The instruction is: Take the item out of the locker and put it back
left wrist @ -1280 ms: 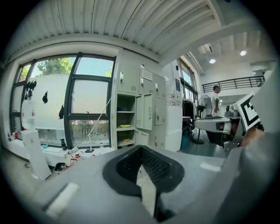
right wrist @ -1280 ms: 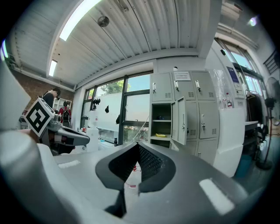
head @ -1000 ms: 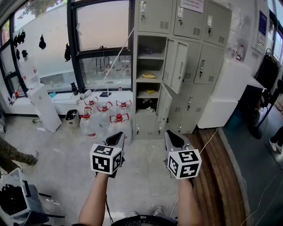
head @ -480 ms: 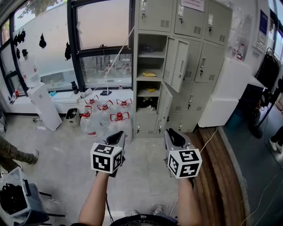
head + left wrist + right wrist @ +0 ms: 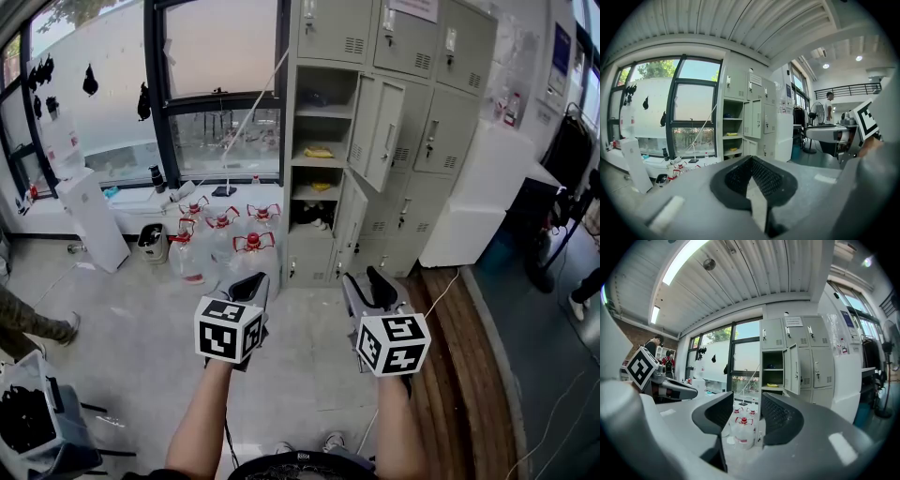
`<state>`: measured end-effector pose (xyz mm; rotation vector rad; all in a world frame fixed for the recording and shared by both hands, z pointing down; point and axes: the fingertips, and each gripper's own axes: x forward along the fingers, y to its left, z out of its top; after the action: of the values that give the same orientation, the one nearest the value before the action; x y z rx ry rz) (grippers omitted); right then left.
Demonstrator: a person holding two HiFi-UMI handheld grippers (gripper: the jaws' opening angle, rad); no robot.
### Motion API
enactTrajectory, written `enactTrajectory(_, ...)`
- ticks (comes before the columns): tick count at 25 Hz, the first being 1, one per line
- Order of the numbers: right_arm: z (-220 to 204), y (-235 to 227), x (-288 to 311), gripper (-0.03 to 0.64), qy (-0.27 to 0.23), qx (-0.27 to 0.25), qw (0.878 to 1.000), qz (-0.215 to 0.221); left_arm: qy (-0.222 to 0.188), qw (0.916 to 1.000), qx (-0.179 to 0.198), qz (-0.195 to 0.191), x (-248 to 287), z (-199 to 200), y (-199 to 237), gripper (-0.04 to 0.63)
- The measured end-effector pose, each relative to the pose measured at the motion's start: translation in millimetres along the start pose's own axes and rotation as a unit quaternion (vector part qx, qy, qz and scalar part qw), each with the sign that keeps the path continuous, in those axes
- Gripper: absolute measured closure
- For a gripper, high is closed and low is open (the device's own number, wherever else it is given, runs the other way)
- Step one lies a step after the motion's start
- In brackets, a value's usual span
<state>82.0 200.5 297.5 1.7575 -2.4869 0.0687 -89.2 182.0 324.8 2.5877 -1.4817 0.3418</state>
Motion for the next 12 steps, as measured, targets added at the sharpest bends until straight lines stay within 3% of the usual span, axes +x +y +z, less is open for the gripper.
enactTrajectory(12,1.5,9.9,15.1,0.302,0.003,0.003,1.0,0.0,-0.004,1.0,-0.003,-0.006,7.0,0.2,16.1,0.595)
